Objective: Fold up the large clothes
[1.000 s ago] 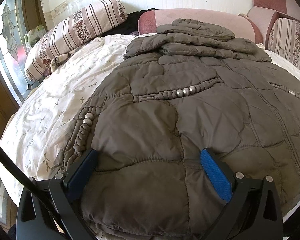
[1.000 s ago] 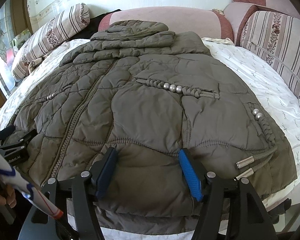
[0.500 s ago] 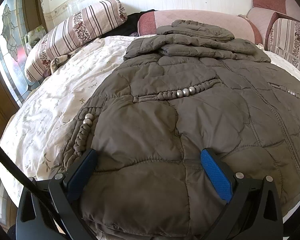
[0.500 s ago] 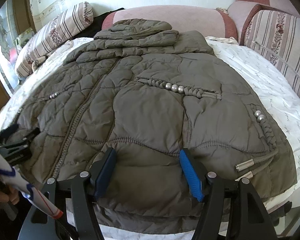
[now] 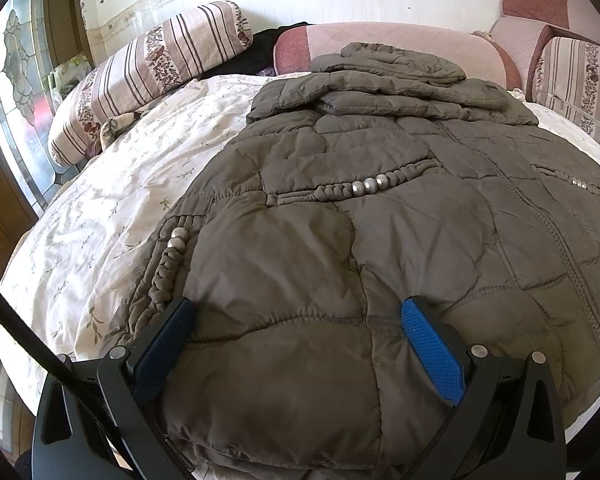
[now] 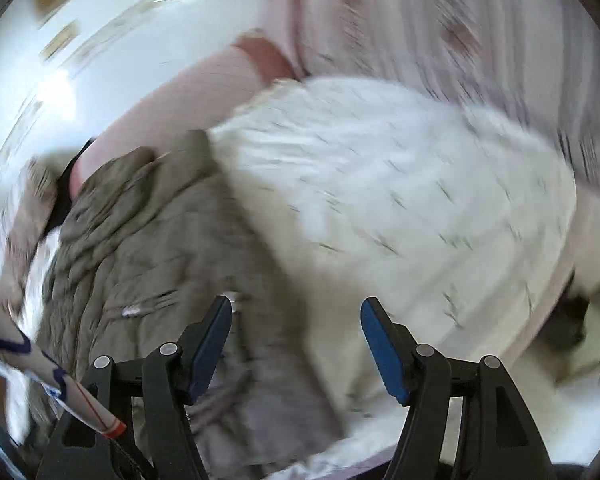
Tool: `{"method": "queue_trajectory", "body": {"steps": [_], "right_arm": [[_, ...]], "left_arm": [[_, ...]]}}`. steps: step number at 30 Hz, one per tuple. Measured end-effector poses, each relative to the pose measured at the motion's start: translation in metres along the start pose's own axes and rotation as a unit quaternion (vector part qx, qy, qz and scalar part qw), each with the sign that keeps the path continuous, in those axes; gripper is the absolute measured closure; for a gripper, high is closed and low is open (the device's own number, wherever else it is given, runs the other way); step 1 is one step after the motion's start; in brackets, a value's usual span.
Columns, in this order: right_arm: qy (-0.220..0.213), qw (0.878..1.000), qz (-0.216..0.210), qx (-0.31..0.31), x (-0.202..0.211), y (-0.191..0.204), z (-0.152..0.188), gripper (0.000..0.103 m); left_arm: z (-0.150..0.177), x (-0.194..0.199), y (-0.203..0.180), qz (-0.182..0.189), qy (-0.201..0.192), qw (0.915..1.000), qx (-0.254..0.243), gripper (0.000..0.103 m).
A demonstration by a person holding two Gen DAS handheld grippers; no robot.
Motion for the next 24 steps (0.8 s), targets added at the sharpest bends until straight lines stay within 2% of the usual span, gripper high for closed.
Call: {"method": "queue_trajectory", "body": {"steps": [3, 6, 10, 14, 20, 24], "right_arm": [[0.034, 0.998, -0.040, -0.039, -0.014, -0.009, 0.009, 0.031], [0.033, 0.995, -0.071, -0.062, -0.015, -0.011, 0.010, 0.031], [0.049, 0.986, -0.139, -0.078, -0.019, 0.002, 0.022, 0.031], [0.069, 0.981, -0.175, -0.055, -0.020, 0.028, 0.035, 0.031], [0.089, 0.977, -0.194, -0.002, -0.015, 0.071, 0.060, 0.031], [0.079, 0.981, -0.176, 0.017, -0.013, 0.077, 0.065, 0.033]], "left_arm": [[-0.001, 0.001, 0.000, 0.003, 0.005, 1.0000, -0.001, 0.000], [-0.004, 0.005, 0.002, 0.016, 0.018, 0.9997, 0.001, 0.000], [-0.011, 0.024, 0.019, 0.051, 0.027, 0.9974, 0.043, 0.000], [-0.026, 0.044, 0.059, 0.073, 0.013, 0.9906, 0.115, 0.000], [-0.035, 0.031, 0.118, 0.054, 0.045, 0.9784, 0.195, 0.000], [-0.026, 0.016, 0.130, 0.088, 0.086, 0.9639, 0.236, 0.000]]}}
Point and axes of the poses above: each gripper's, at about its wrist camera, not at the fingertips, and x roughly against the way its jaws point, y to its left, z to its underside, the point moved 5 cm from there along -x, roughly the way its jaws point, and after that the axes turned 11 degrees about x, right-handed, at the moved point
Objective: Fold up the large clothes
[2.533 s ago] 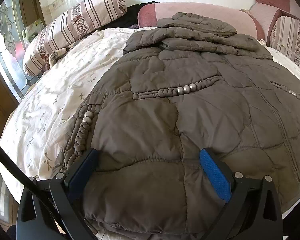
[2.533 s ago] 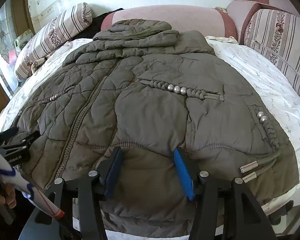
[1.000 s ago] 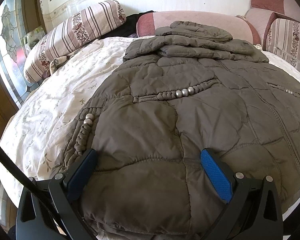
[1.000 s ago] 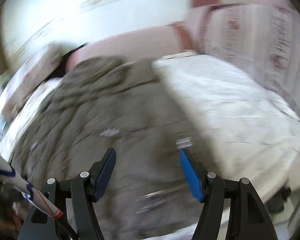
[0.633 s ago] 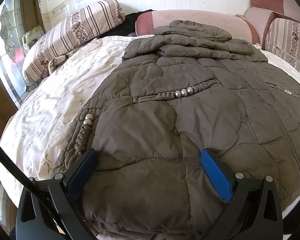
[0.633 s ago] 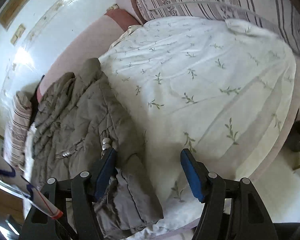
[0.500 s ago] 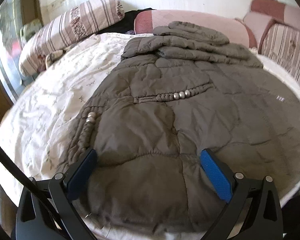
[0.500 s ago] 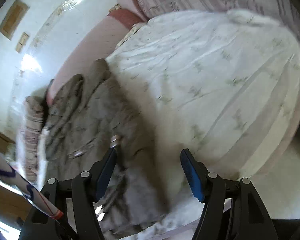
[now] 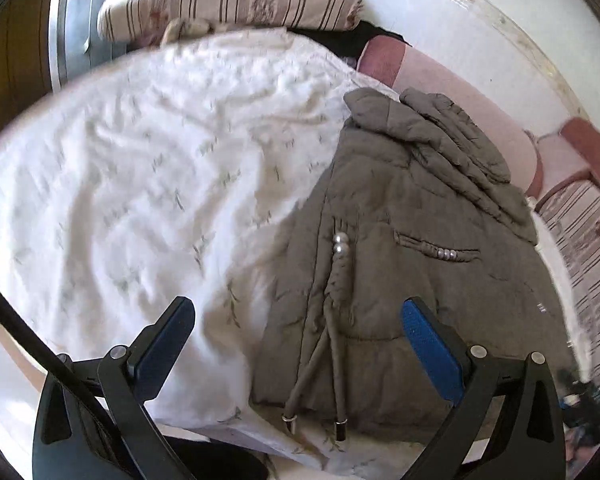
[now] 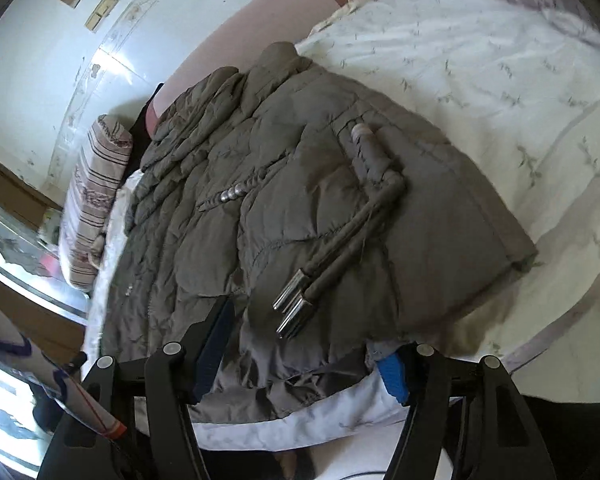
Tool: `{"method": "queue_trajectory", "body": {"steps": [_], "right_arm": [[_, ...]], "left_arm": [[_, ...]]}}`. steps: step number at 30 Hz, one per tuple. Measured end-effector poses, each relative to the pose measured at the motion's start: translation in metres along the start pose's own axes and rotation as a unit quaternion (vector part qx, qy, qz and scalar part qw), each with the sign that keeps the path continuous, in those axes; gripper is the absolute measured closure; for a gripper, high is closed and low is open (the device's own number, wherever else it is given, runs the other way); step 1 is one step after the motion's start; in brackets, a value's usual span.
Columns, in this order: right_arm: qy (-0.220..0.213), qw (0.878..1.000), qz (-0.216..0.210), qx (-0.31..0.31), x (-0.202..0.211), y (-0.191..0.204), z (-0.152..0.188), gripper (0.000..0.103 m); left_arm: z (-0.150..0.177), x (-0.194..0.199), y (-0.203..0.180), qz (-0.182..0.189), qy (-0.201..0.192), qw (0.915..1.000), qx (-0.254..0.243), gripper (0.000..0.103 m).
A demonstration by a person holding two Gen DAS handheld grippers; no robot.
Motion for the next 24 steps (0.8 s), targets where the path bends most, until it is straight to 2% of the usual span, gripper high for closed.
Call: {"method": "queue_trajectory", "body": {"steps": [7, 10, 13, 15, 17, 19, 21, 23, 24], "right_arm": [[-0.014, 0.999, 0.006, -0.035, 0.008, -0.021, -0.003, 0.034], [-0.013, 1.000, 0.016, -0.020, 0.007, -0.017, -0.003, 0.034], [-0.014, 1.000, 0.017, -0.018, 0.008, -0.018, -0.003, 0.034], [-0.020, 0.999, 0.016, -0.021, 0.009, -0.020, -0.003, 0.039], [-0.030, 0.999, 0.018, -0.021, 0.011, -0.019, -0.004, 0.052], [-0.035, 0.999, 0.023, -0.015, 0.013, -0.019, -0.004, 0.057], [-0.036, 0.999, 0.026, -0.012, 0.012, -0.018, -0.004, 0.058], [-0.030, 0.999, 0.032, -0.012, 0.009, -0.019, -0.003, 0.058], [-0.028, 0.999, 0.034, -0.014, 0.007, -0.020, -0.002, 0.058]], "left_arm": [[0.022, -0.021, -0.013, 0.053, 0.055, 0.9970, 0.008, 0.002], [0.036, -0.019, -0.027, 0.039, 0.049, 0.9978, -0.025, 0.002], [0.062, -0.012, -0.044, 0.089, 0.078, 0.9927, -0.022, 0.002], [0.073, -0.005, -0.054, 0.080, 0.056, 0.9939, -0.050, 0.004], [0.072, -0.001, -0.059, 0.065, 0.026, 0.9951, -0.070, 0.011], [0.059, 0.003, -0.057, 0.067, 0.002, 0.9963, -0.054, 0.015], [0.051, 0.002, -0.054, 0.054, -0.017, 0.9971, -0.051, 0.018], [0.050, -0.009, -0.052, 0.039, -0.009, 0.9979, -0.051, 0.025], [0.052, -0.013, -0.053, 0.033, -0.001, 0.9981, -0.052, 0.025]]}}
Point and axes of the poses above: each gripper's, at about its wrist camera, not at the fingertips, and x roughly against the way its jaws point, y to its left, z to its underside, the point moved 5 cm from there along -x, roughly the way its jaws point, and after that the axes turned 11 degrees about x, right-handed, at the moved point
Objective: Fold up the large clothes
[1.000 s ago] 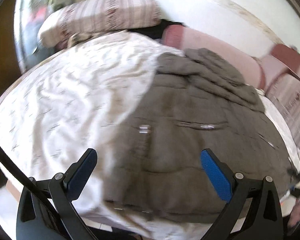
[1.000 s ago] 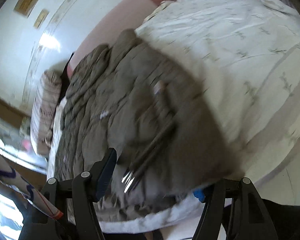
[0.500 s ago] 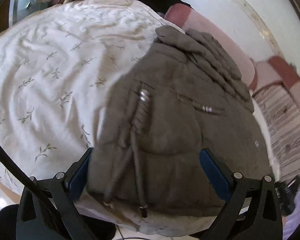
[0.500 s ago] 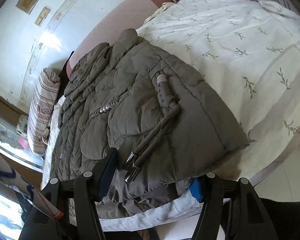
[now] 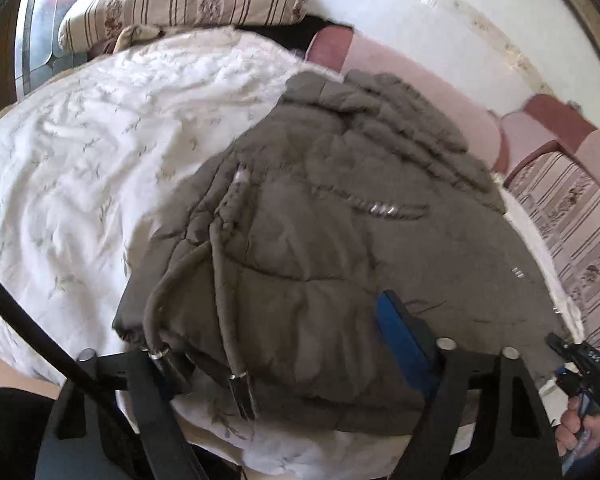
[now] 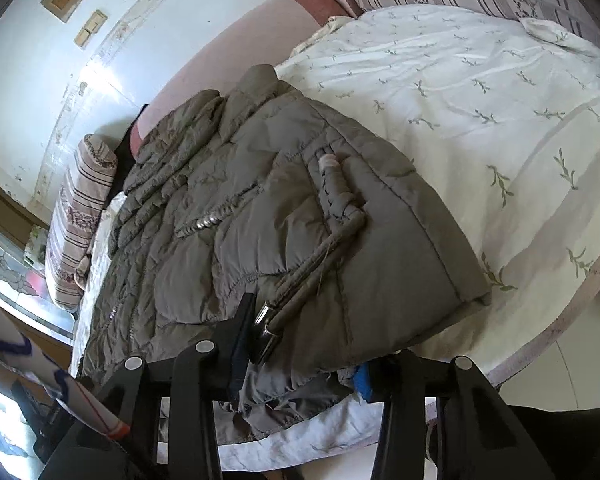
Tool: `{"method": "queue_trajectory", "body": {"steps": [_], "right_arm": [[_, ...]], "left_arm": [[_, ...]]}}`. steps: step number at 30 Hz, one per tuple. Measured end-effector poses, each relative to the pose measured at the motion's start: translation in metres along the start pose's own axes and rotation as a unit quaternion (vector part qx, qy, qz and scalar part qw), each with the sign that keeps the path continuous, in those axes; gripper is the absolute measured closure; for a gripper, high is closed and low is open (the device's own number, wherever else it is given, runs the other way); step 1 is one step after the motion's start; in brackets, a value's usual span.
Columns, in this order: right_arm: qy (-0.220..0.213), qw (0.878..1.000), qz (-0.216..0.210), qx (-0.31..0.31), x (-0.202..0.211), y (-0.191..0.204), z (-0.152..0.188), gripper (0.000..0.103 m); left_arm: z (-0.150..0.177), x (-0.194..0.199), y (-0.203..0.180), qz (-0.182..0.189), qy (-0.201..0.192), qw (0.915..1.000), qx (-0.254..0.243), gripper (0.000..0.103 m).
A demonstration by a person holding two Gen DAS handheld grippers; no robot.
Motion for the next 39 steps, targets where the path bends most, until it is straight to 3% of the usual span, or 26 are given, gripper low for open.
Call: {"method": "queue_trajectory", "body": {"steps": [6, 16, 20, 22, 24, 30, 36, 39], "right_arm": [[-0.010, 1.000, 0.009, 0.008, -0.005, 0.003, 0.002, 0.055], [-0.018, 1.000, -0.004, -0.005, -0.003, -0.001, 0.002, 0.056], [-0.024, 0.999, -0.009, 0.021, 0.006, 0.011, -0.001, 0.074], [-0.032, 0.999, -0.010, 0.041, 0.011, 0.020, -0.001, 0.076], [-0.031, 0.998, 0.000, 0.059, 0.010, 0.024, 0.000, 0.076], [0.001, 0.999, 0.008, 0.039, -0.003, 0.013, 0.005, 0.058], [0.011, 0.999, 0.009, 0.030, -0.005, 0.009, 0.005, 0.060], [0.009, 0.999, 0.014, 0.040, -0.005, 0.011, 0.005, 0.066]], "left_arm": [[0.009, -0.003, -0.002, -0.034, -0.011, 0.9985, -0.042, 0.027], [0.013, -0.004, -0.003, -0.044, -0.028, 0.9975, -0.047, 0.026], [0.014, -0.003, -0.004, -0.049, -0.027, 0.9970, -0.054, 0.026], [0.014, -0.002, -0.005, -0.051, -0.026, 0.9968, -0.057, 0.026], [0.014, -0.002, -0.004, -0.051, -0.026, 0.9967, -0.057, 0.026], [0.014, -0.003, -0.003, -0.056, -0.025, 0.9963, -0.059, 0.022], [0.016, -0.006, -0.004, -0.068, -0.024, 0.9950, -0.069, 0.014], [0.017, -0.007, -0.003, -0.069, -0.024, 0.9950, -0.068, 0.013]]}}
Point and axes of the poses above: each gripper's, at about its wrist camera, not at the fingertips, and x roughly against the way its jaws point, y to its left, z to its underside, the point moved 5 cm from there along -x, roughly the way its jaws point, and after that the axes turned 11 degrees about x, right-handed, at the moved point
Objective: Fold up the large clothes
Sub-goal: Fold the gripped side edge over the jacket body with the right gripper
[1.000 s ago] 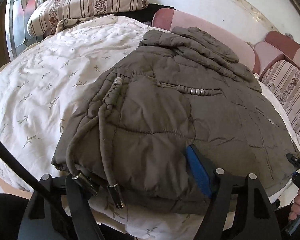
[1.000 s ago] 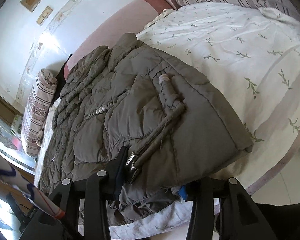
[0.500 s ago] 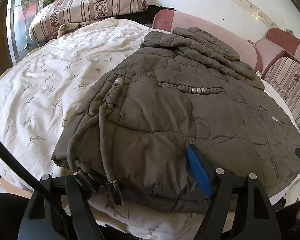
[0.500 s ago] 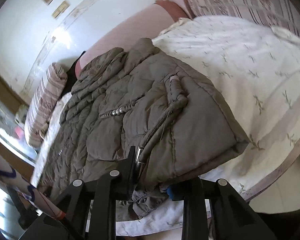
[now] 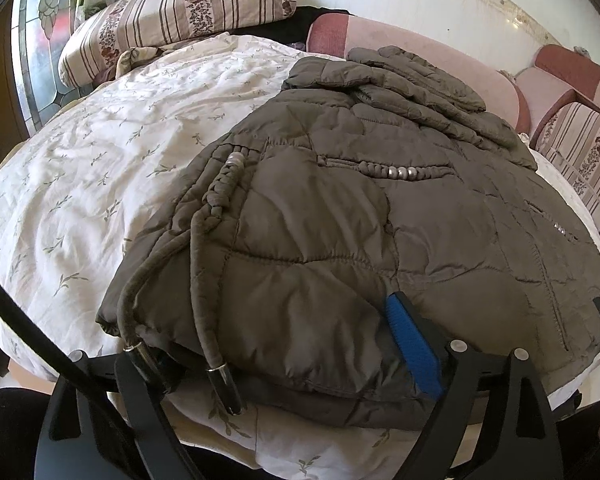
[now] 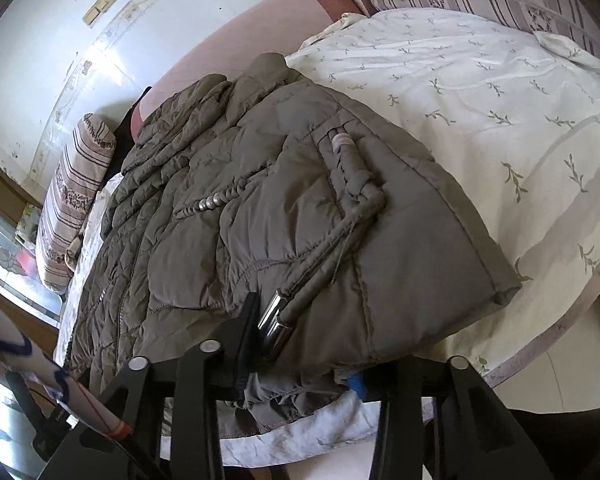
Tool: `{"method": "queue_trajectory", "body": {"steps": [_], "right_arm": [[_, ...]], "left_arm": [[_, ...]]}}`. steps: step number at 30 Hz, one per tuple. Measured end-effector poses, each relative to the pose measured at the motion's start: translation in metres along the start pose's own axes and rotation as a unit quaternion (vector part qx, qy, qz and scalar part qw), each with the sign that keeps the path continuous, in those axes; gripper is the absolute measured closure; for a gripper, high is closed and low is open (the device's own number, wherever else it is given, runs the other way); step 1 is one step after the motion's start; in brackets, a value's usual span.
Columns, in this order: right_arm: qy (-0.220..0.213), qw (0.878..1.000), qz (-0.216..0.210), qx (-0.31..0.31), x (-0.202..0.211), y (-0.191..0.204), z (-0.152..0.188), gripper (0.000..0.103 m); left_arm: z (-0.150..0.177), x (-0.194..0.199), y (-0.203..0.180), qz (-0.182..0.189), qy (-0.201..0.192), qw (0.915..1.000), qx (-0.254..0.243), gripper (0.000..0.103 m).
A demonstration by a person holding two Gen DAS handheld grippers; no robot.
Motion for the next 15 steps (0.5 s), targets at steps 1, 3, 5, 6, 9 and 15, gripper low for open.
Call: {"method": "queue_trajectory", "body": {"steps": [1, 3, 5, 6, 9, 15], "right_arm": [[0.000, 1.000, 0.003, 0.007, 0.000, 0.002, 0.000, 0.068], [-0.001, 1.000, 0.006, 0.014, 0.000, 0.003, 0.000, 0.070], [0.000, 1.000, 0.007, 0.016, 0.000, 0.004, 0.000, 0.070], [0.000, 1.000, 0.007, 0.017, 0.000, 0.003, 0.000, 0.070], [0.000, 1.000, 0.011, 0.022, -0.001, 0.004, 0.001, 0.070], [0.000, 1.000, 0.013, 0.021, -0.002, 0.004, 0.000, 0.066]], "left_arm": [[0.000, -0.001, -0.001, -0.002, 0.001, 1.0000, 0.000, 0.011], [0.001, -0.001, -0.001, -0.006, -0.002, 1.0000, -0.004, 0.010], [0.002, -0.001, -0.001, -0.009, -0.006, 0.9999, -0.007, 0.010], [0.002, -0.001, -0.001, -0.010, -0.007, 0.9999, -0.008, 0.010], [0.002, 0.000, -0.002, -0.006, -0.009, 0.9999, -0.012, 0.015], [0.000, 0.017, -0.010, -0.007, -0.048, 0.9980, -0.039, 0.062]]}}
Point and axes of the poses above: each gripper's, at about its wrist camera, not at the fingertips, and x roughly against the way its jaws point, y to its left, z to its underside, the point moved 5 cm from there along -x, roughly the way its jaws point, and after that the axes turned 11 degrees about x, right-handed, at the moved point
